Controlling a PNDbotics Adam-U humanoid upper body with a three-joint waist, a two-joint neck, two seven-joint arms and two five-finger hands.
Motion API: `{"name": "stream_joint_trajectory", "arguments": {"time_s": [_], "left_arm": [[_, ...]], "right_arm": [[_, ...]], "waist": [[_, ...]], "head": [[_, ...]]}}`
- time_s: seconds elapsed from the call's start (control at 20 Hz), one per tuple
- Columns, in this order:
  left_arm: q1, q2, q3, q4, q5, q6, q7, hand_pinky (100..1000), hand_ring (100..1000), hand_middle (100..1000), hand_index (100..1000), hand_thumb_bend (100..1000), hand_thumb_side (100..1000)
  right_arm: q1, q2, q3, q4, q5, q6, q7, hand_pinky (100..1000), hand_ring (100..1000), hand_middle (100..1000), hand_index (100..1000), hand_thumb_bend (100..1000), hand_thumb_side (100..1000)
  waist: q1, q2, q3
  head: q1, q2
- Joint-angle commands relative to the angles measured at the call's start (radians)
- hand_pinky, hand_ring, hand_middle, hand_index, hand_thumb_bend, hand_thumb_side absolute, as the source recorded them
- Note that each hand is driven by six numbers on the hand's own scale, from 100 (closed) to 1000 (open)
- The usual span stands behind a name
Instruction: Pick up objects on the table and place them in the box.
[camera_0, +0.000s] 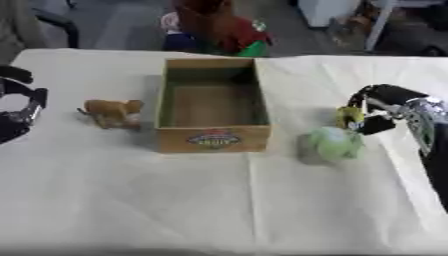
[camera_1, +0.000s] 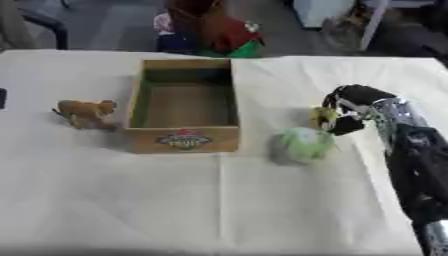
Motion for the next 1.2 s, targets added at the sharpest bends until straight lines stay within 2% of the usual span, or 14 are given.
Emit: {"name": "stream_joint_trajectory", "arguments": {"time_s": [0.05, 0.35, 0.6, 0.9, 1.2], "left_arm": [[-0.010, 0.022, 0.015, -0.013, -0.001, -0.002, 0.000, 750, 567, 575, 660, 293, 100], [-0.009, 0.021, 0.014, -0.012, -0.001, -0.002, -0.001, 750, 567, 575, 660, 292, 100], [-0.011, 0.020, 0.012, -0.012, 0.000, -0.002, -0.002, 750, 567, 575, 660, 292, 100], [-0.012, 0.017, 0.010, -0.012, 0.002, -0.003, -0.004, 750, 567, 575, 661, 291, 100], [-0.015, 0.013, 0.008, -0.012, 0.004, -0.003, -0.007, 750, 567, 575, 661, 291, 100]], "right_arm": [[-0.018, -0.014, -0.002, 0.004, 0.024, 0.015, -0.036, 445, 413, 362, 476, 100, 387], [-0.026, -0.005, -0.014, -0.042, -0.007, 0.023, -0.128, 342, 337, 273, 402, 100, 381], [-0.075, 0.028, -0.013, -0.143, -0.048, -0.014, -0.166, 323, 326, 258, 384, 100, 327], [-0.154, 0.111, 0.015, -0.211, -0.069, -0.064, -0.175, 322, 328, 258, 384, 100, 304], [-0.199, 0.220, 0.053, -0.212, -0.042, -0.105, -0.167, 346, 347, 273, 402, 100, 323]], "waist": [[0.003, -0.011, 0.000], [0.005, -0.012, 0.000], [0.007, -0.014, 0.001], [0.011, -0.016, 0.005], [0.017, -0.016, 0.013]], "head": [[-0.001, 0.005], [0.000, 0.005], [-0.004, 0.005], [-0.011, 0.005], [-0.018, 0.005]]}}
